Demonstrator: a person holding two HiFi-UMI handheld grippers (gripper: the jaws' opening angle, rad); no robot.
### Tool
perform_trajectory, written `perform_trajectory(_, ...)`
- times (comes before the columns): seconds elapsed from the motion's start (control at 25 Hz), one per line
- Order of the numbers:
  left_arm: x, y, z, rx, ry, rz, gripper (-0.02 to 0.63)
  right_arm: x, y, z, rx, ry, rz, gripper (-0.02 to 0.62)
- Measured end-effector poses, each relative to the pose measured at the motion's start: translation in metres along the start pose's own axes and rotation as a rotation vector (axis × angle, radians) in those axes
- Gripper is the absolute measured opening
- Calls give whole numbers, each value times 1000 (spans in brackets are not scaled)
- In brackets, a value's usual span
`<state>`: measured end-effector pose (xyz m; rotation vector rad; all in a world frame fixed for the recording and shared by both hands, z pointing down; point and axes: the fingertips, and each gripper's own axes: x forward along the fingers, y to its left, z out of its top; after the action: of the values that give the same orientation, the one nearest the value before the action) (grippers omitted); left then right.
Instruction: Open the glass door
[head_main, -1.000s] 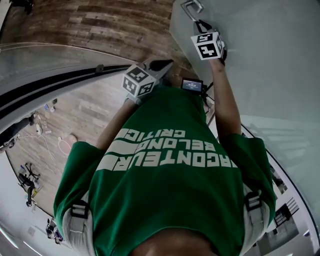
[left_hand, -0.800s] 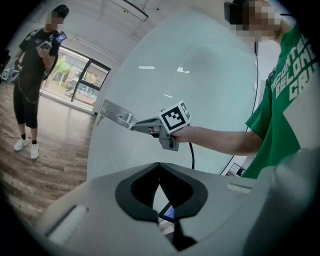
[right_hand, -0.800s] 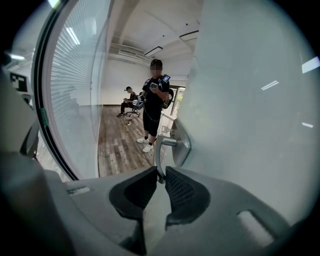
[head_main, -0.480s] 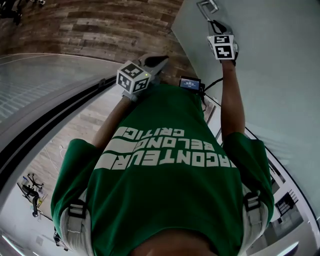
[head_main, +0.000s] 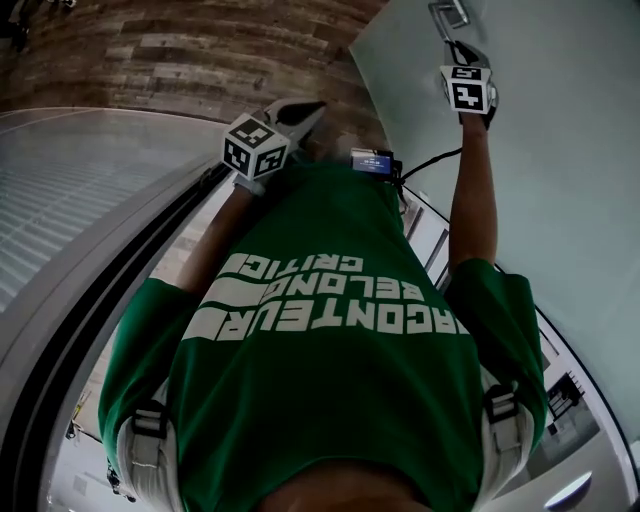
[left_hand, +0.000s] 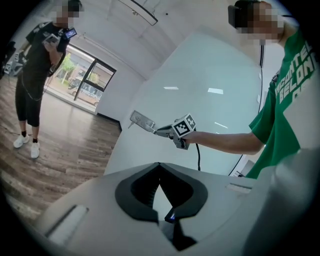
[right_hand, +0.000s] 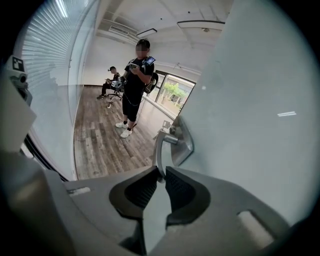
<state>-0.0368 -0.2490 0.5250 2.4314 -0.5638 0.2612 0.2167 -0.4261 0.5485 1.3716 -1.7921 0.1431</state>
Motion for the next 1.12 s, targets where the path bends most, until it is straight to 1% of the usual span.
perform_trajectory(0.16,6,13,9,-17,-10,29,9,7,-18,-4,20,17,-19,37)
perform_trajectory(0.36,25,10,30,-20,15,40,9,-2,-46,1,60,19,-29,37)
perform_trajectory(0.44,40,5,33,-20,23,35,9,-1,-54,0,61,12,-29,38)
perform_trajectory(0.56,74,0,33,-16,43,24,9,12,-68,-12,81,8,-32,40)
perform_trajectory(0.72,113,-16,43,9,68,-16,9,15,-88,-12,94,9,-64,38)
perform_trajectory(0.84,137,-25,49,15,79,-33,9,17,-104,-18,101,12,-92,38)
perform_trajectory(1.0,163,-24,51,23,92,-28,9,26,-123,-30,110,6,-129,38)
perform_trajectory(1.12,175,-14,61,39,78,-5,9,35,-138,-29,134,-6,-146,38)
